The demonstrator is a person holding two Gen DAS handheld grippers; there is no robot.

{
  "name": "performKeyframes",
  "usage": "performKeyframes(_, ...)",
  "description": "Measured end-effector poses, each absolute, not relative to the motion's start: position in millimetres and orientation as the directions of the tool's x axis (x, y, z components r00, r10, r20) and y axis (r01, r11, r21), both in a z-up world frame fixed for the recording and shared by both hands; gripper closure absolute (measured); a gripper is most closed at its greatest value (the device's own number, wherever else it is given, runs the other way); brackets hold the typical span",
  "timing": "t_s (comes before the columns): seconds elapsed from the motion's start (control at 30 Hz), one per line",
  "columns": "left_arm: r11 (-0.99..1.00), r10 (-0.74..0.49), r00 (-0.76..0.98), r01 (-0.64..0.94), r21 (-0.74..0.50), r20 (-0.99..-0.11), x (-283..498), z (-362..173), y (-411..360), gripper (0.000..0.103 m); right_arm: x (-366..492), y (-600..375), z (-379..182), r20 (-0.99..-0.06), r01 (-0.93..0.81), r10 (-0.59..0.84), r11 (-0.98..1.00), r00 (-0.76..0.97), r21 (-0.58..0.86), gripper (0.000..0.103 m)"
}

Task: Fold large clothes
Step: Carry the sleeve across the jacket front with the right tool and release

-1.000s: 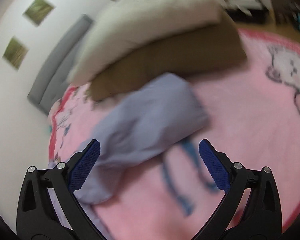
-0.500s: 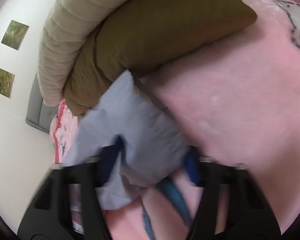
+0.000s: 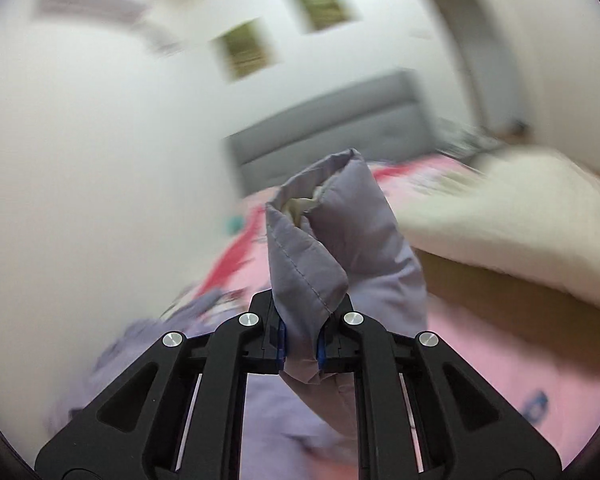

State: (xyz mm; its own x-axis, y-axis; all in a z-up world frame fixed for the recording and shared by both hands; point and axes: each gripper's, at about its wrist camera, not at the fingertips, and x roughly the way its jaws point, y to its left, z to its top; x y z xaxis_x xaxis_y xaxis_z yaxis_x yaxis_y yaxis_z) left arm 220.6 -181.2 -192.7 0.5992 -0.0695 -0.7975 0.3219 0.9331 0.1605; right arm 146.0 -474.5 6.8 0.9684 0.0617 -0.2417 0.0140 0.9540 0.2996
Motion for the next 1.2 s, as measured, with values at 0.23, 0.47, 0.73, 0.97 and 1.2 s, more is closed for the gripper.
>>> performKeyframes(0.23,0.964,-0.06,0.627,0.238,0.117,-0.777,225.5,-174.6,-78.3,0.005,257.3,-295.7,-8.8,-0.391,-0.289,0.326,0.945,0.861,0.152,0.093)
performKeyframes(0.47,0.975,0.028,0.642,0.152,0.163,-0.766,219.6,-184.1,-0.1,0.005,327.5,-151.5,-97.7,-0.539,-0.43,0.425,0.894,0.727,0.125,0.094)
performKeyframes(0.73,0.984,0.056,0.627,0.096,0.148,-0.777,217.6,-202.6,54.1,0.005,365.3,-74.9,-175.2,-0.682,-0.468,0.41,0.877,0.605,0.112,0.093)
performKeyframes(0.97,0.993,0.045,0.636,0.053,0.102,-0.77,223.5,-200.7,75.4,0.005,346.9,-89.2,-172.3,-0.638,-0.509,0.5,0.839,0.586,0.19,0.085)
performKeyframes(1.2,0.996,-0.027,0.686,0.083,0.041,-0.727,237.3,-188.1,77.2,0.005,281.7,-145.5,-109.2,-0.48,-0.591,0.611,0.777,0.629,0.215,0.016)
